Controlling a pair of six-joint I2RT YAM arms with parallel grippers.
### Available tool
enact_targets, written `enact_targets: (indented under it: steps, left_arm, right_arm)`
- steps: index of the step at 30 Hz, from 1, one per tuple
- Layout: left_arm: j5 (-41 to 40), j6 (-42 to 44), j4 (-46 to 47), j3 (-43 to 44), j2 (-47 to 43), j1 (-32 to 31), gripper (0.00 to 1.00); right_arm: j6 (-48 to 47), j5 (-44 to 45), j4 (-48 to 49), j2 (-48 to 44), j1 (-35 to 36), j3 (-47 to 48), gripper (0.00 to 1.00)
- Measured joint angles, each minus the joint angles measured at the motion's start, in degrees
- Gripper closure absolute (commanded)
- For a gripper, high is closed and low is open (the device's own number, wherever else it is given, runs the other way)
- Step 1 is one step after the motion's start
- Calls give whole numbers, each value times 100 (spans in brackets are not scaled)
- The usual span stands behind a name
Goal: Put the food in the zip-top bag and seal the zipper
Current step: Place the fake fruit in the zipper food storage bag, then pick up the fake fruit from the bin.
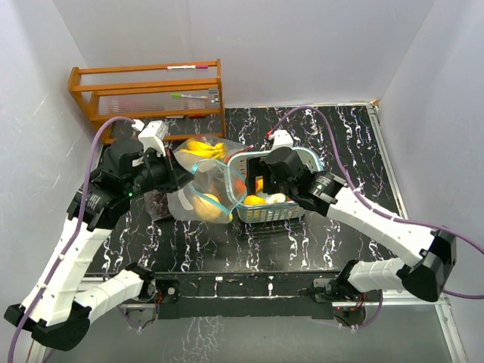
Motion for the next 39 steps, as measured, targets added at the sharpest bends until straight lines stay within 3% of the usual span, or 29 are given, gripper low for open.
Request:
enact_targets:
  steps: [5, 14, 26, 33, 39]
  left_arm:
    - [170, -50, 118, -374, -199, 0, 100]
    - [267, -79, 160, -785, -234, 0, 100]
    - [160, -22, 391, -1200, -160, 0, 100]
    - [52, -9, 372, -1158, -79, 0, 100]
    - [-284, 85, 0, -730, -201, 0, 100]
  right_arm:
    - [-42, -341, -190, 501, -378, -101, 2]
    - [-160, -981, -59, 1198, -420, -164, 2]
    - [-649, -2767, 599, -511, -472, -437, 2]
    - [-645, -2492, 341, -1001, -468, -186, 2]
    - [-413, -1543, -330, -262, -470, -192, 2]
